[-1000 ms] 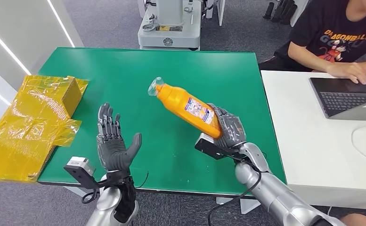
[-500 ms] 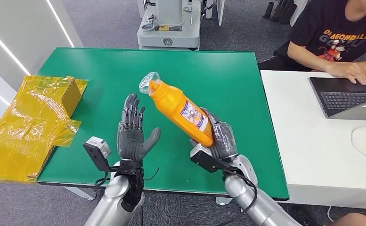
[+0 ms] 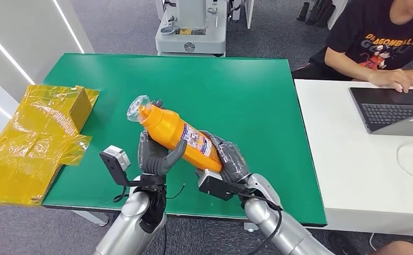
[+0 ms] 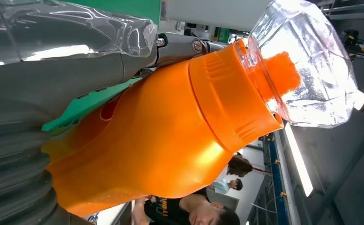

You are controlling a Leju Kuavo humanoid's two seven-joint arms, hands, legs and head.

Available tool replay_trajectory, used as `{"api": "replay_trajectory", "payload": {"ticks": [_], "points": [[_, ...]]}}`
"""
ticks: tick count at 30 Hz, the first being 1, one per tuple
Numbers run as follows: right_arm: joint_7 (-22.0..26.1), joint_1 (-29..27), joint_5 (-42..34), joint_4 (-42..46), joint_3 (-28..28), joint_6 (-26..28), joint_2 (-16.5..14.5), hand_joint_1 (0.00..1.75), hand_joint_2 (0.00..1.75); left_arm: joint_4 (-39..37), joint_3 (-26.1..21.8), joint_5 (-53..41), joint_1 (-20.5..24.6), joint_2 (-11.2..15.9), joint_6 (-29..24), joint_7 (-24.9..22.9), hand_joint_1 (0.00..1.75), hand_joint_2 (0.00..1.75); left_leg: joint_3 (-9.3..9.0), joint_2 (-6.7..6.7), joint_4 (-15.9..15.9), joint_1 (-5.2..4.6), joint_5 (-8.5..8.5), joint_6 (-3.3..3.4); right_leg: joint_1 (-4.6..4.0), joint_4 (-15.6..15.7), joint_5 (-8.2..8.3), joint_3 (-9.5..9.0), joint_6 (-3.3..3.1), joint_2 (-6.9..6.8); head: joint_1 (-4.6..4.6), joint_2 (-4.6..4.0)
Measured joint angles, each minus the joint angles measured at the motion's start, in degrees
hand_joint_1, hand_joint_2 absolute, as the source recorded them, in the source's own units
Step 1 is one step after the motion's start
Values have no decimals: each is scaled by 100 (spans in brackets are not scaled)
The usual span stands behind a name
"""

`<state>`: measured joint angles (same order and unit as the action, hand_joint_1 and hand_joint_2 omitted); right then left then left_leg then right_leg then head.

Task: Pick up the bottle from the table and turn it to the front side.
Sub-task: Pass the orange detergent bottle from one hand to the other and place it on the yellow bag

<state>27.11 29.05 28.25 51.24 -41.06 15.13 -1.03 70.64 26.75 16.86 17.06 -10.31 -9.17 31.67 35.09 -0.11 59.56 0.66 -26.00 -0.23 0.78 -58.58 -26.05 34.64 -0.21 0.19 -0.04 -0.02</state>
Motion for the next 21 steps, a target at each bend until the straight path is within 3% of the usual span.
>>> {"api": "replay_trajectory", "payload": {"ticks": [8,19,21], "points": [[88,232,-38,-164,-133,-802,0,175,175,2,-11,44,-52,54,-32,7,0,175,0,0,0,0,0,0,0,-1,0,-1,0,1,2,0],[246,509,-6,-490,-390,-1177,-9,175,175,0,-50,-41,-153,103,-37,13,0,175,0,0,0,0,0,0,0,0,0,0,0,1,2,0],[254,533,-5,-523,-405,-1210,-9,175,175,0,-52,-58,-169,108,-32,13,70,175,0,0,0,0,0,0,0,0,0,0,0,1,2,0]]}}
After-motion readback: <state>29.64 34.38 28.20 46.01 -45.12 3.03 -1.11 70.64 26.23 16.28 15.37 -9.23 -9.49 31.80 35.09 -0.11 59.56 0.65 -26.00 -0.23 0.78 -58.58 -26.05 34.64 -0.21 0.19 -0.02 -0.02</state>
